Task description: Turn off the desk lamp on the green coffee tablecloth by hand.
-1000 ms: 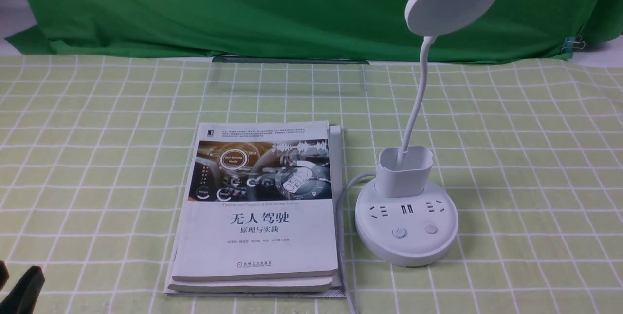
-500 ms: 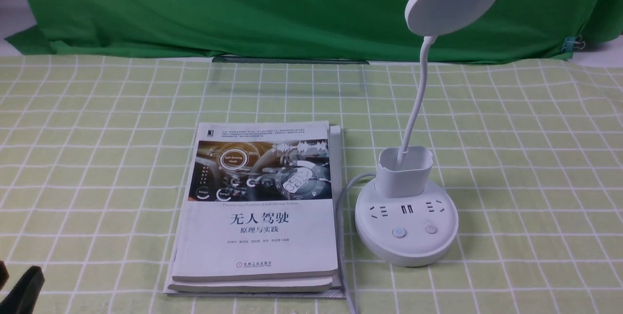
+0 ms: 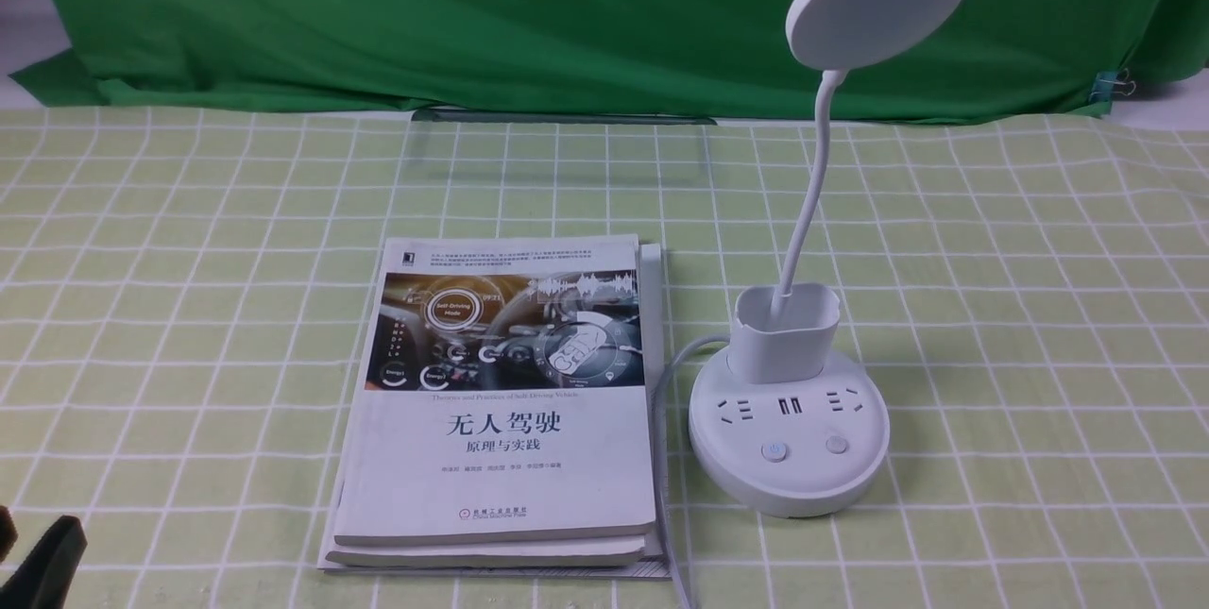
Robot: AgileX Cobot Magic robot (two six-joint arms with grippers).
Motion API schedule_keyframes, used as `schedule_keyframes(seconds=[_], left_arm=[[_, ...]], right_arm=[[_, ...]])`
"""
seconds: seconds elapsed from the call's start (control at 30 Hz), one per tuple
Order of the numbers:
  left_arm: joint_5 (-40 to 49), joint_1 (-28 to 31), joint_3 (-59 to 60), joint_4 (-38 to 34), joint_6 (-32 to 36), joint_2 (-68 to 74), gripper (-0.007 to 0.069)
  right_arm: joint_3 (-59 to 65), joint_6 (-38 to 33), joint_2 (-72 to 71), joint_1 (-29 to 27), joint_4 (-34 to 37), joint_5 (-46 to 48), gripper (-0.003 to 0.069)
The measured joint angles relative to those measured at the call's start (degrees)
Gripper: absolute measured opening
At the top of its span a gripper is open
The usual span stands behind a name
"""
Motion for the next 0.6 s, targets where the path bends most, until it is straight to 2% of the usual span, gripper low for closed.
schedule_keyframes(seconds=[0.6], left_arm=[[0.0, 0.0, 0.0, 0.0, 0.0, 0.0, 0.0242]], right_arm=[[0.0, 0.0, 0.0, 0.0, 0.0, 0.0, 0.0120]])
